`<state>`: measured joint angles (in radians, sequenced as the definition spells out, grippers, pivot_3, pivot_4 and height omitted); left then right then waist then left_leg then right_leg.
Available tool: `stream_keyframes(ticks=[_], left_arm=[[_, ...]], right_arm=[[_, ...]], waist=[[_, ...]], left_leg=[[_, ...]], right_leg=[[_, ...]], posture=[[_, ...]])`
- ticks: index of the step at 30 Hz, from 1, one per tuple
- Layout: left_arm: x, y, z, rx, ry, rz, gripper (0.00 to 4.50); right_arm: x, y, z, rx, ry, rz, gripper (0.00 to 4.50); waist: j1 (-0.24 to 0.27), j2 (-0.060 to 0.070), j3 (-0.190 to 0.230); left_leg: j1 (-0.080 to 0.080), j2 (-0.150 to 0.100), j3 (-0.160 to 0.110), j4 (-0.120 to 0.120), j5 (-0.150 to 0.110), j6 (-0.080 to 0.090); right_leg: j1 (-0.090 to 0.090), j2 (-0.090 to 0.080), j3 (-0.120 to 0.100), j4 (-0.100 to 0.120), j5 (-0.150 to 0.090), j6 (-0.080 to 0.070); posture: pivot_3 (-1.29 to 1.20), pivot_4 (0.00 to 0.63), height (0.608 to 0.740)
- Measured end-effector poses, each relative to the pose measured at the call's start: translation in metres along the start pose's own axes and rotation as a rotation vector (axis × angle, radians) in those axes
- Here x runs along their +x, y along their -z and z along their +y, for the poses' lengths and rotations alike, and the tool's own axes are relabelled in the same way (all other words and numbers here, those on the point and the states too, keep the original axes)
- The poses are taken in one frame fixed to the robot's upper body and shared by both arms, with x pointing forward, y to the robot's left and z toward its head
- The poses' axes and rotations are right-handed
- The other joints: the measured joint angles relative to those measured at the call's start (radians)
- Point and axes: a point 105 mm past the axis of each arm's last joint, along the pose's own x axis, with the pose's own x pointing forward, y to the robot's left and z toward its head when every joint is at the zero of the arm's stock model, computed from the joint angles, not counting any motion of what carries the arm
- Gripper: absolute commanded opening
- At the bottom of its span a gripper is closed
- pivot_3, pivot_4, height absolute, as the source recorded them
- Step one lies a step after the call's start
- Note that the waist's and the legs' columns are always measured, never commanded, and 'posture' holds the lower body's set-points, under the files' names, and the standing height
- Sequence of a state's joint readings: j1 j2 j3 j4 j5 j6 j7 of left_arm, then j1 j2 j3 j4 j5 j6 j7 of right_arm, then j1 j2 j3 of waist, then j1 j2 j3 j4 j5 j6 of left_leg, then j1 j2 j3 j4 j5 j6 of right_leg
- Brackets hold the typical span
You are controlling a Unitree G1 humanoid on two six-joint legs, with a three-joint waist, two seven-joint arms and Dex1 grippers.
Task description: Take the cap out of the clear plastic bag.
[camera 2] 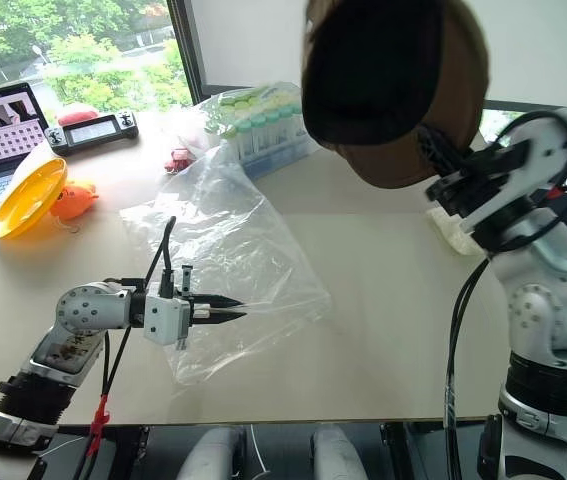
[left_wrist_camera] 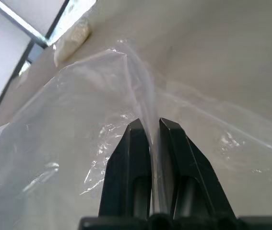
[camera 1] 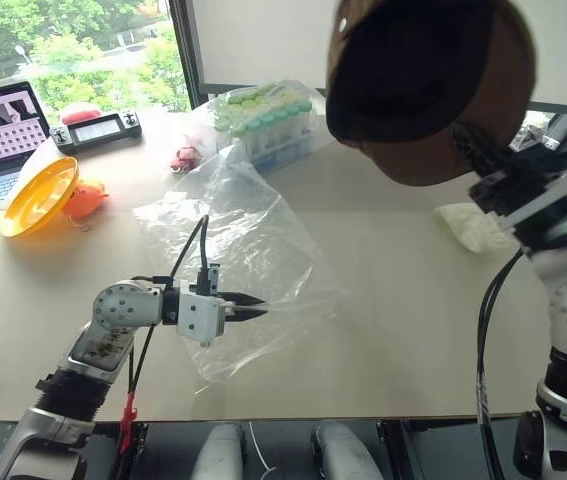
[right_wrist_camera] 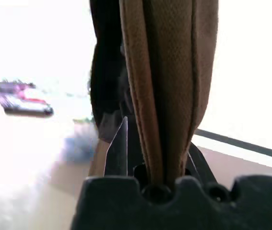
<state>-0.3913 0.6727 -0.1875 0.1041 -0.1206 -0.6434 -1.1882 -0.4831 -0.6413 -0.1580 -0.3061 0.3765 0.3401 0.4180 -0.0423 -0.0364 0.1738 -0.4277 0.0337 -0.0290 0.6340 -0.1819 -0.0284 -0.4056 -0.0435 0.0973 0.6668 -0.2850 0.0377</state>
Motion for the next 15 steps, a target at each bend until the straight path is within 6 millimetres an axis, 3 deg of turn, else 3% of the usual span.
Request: stream_keyframes(ticks=[4,8,11,15], left_arm=[[0.003,0.005,0.001,0.071,0.043,-0.031,0.46],[0.005,0.017,-0.01,0.057,0.087,-0.031,0.46],[0.01,0.018,-0.014,0.05,0.11,-0.046,0.46],[0.012,0.016,-0.017,0.033,0.121,-0.065,1.58]], right_arm=[[0.008,0.023,0.06,-0.435,-0.187,0.031,0.07],[-0.019,0.09,0.126,-0.7,-0.483,0.158,0.07],[-0.03,0.107,0.145,-0.709,-0.576,0.214,0.07],[-0.042,0.126,0.154,-0.621,-0.631,0.338,0.0]], waist=[[-0.003,0.0,0.0],[0.007,0.0,0.0],[0.009,0.0,-0.001],[0.028,-0.002,-0.004]], left_leg=[[0.0,0.0,0.001,0.0,0.0,0.0],[0.001,-0.001,0.0,0.002,0.0,0.0],[0.006,0.0,-0.001,0.005,0.0,0.0],[0.018,0.0,-0.001,0.005,0.0,0.0]], right_leg=[[0.0,0.0,0.0,0.0,0.0,0.0],[0.002,0.0,-0.001,0.0,0.0,0.0],[0.01,0.0,-0.002,-0.001,0.0,0.002],[0.023,0.0,-0.002,-0.003,-0.003,0.007]], posture=[[0.0,0.15,0.74],[0.0,0.15,0.74],[0.0,0.15,0.74],[0.0,0.15,0.74]])
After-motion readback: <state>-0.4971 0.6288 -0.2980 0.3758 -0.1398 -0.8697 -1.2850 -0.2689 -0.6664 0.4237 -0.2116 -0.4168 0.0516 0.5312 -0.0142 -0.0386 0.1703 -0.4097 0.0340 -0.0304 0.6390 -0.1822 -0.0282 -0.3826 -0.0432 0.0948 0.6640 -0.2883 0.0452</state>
